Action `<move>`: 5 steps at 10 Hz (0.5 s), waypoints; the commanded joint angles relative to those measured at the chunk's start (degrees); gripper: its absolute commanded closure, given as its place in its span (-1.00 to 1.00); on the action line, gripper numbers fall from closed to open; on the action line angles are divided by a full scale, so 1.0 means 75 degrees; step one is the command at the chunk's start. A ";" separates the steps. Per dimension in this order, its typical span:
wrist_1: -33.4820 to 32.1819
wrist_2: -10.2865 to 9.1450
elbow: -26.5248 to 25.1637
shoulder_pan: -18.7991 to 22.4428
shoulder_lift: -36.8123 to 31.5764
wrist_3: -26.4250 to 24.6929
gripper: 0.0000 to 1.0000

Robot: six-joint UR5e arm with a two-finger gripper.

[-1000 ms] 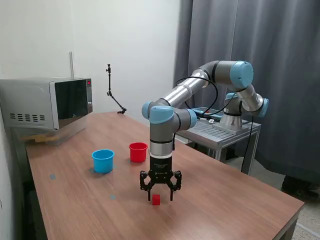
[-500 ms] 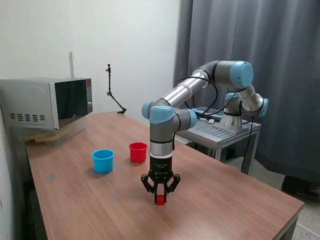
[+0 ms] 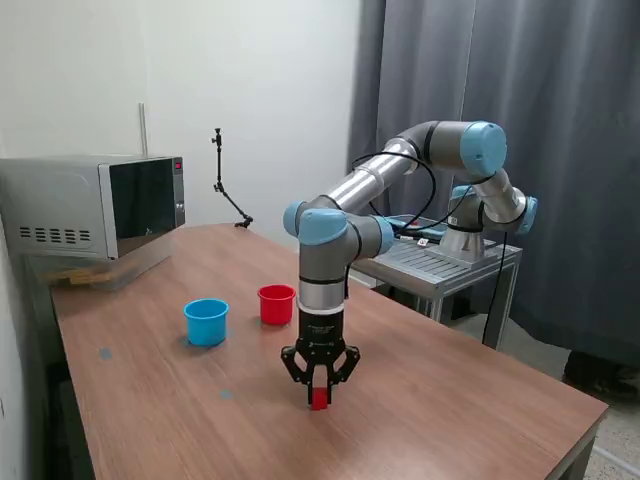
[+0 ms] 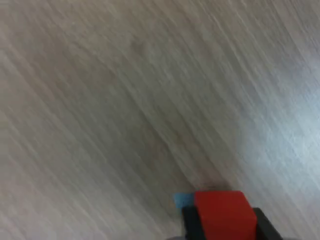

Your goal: Place red objects in the red bin, and blue objects in the blue bin.

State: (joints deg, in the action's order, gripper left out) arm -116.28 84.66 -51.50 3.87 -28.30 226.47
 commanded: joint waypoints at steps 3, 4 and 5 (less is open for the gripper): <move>0.0000 0.0126 -0.0153 -0.0012 -0.0877 -0.0404 1.00; 0.0000 0.0475 -0.0339 -0.0023 -0.1100 -0.0534 1.00; 0.0012 0.0884 -0.0642 -0.0093 -0.1404 -0.0582 1.00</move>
State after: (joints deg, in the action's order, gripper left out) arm -116.26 87.91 -53.93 3.61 -35.80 223.19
